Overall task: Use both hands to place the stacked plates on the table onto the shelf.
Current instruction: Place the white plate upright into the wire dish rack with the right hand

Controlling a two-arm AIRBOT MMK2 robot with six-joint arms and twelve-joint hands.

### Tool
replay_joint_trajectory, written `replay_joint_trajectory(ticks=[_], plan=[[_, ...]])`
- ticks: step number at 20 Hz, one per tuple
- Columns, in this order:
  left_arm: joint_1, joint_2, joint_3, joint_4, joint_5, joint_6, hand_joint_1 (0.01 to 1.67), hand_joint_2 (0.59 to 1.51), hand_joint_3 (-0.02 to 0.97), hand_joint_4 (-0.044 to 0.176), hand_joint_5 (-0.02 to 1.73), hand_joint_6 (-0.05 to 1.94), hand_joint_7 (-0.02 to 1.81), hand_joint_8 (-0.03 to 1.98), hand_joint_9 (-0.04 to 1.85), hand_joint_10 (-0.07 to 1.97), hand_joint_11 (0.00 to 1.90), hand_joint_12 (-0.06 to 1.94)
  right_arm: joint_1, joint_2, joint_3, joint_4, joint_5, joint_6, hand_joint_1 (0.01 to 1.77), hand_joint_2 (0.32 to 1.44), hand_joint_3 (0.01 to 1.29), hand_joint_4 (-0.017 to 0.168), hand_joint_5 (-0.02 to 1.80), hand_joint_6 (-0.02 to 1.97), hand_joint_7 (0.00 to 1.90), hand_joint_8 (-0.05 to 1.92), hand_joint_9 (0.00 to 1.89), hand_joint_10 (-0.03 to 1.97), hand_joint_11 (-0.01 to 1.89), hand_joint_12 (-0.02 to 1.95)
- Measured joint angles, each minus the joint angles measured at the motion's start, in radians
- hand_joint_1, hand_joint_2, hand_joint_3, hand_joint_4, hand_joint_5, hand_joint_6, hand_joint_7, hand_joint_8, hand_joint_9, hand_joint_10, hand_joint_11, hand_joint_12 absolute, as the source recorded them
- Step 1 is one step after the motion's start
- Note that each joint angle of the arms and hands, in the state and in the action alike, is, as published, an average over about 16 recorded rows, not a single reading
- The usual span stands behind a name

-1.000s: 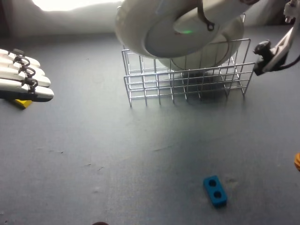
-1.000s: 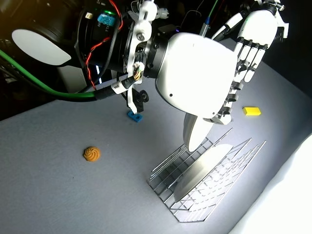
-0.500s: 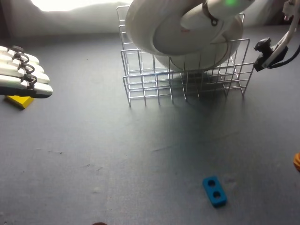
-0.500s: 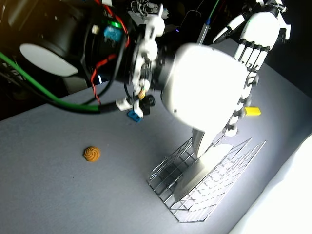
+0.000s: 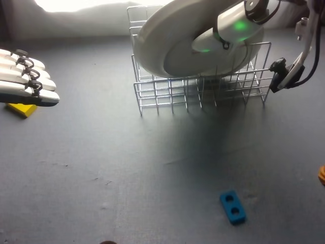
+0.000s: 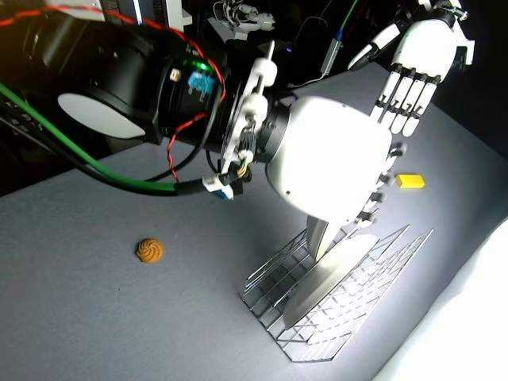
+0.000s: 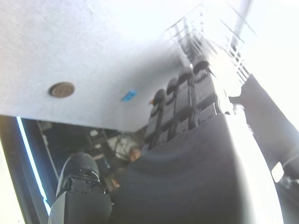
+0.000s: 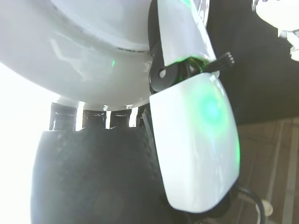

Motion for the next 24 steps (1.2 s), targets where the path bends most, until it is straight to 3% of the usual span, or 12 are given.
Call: replay_joint_trajectory(ticks=[12,17,24], plan=[[0.0,-0.008,0.015,0.0,-0.001,0.0,0.01,1.092,0.019,0.005,0.02,0.01,0.02,0.0,0.02,0.02,0.02,0.0,-0.056,-0.052,0.047,0.008,0.04,-0.104,1.36,0.97,0.01,0.0,0.98,0.89,1.11,0.72,1.11,0.54,0.82,1.09],[0.0,-0.01,0.021,0.0,-0.001,0.0,0.01,1.092,0.018,0.005,0.02,0.01,0.02,0.0,0.02,0.02,0.02,0.0,-0.074,-0.071,0.062,0.013,0.057,-0.15,1.34,0.97,0.01,-0.003,0.98,0.89,1.12,0.71,1.09,0.69,0.82,1.1],[0.0,-0.01,0.022,0.0,-0.002,0.0,0.01,1.092,0.018,0.005,0.02,0.01,0.02,0.0,0.02,0.02,0.02,0.0,-0.103,-0.09,0.072,0.016,0.085,-0.201,1.31,0.97,0.01,-0.006,0.96,0.93,1.1,0.63,1.08,0.57,0.78,1.08]])
